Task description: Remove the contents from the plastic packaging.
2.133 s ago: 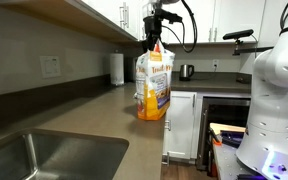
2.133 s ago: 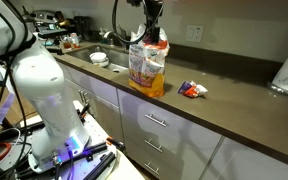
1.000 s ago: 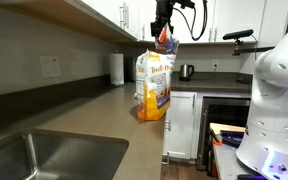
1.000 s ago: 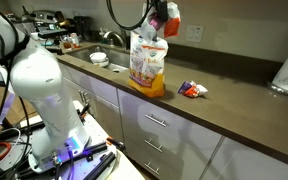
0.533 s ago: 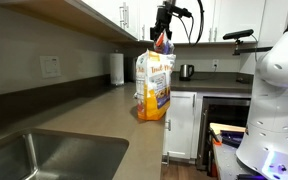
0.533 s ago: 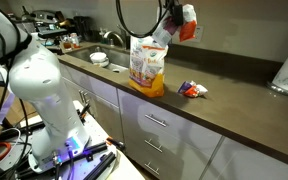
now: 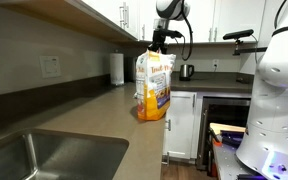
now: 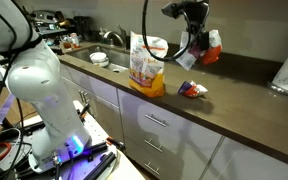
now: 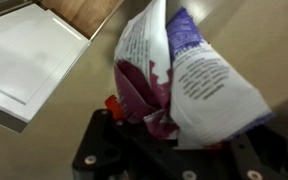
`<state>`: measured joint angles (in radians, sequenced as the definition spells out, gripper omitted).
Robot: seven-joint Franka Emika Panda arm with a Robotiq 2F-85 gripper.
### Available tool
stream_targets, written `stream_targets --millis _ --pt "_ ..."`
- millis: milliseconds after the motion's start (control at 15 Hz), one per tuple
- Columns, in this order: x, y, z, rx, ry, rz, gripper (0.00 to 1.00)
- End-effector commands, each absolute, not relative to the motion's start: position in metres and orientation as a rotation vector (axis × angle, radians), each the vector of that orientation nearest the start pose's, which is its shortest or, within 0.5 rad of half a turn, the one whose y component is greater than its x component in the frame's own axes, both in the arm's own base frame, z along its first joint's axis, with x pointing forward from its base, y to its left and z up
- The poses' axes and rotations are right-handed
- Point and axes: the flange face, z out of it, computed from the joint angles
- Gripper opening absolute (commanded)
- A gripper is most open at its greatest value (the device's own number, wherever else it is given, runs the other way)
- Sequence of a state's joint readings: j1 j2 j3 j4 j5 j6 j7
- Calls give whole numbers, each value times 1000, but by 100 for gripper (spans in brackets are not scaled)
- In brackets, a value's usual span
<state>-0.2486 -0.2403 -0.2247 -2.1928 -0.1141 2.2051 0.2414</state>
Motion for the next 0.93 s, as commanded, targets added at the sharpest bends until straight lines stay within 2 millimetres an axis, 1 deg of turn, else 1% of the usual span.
stream_targets --millis 0,133,533,600,867 --pt "482 -272 483 -3054 969 -400 0" --pt "501 -284 467 -3064 940 -393 0" --pt "550 -307 427 -3037 848 -382 0" --pt "557 -311 416 -3030 841 -370 0" --pt "576 -313 378 -2974 836 -350 0"
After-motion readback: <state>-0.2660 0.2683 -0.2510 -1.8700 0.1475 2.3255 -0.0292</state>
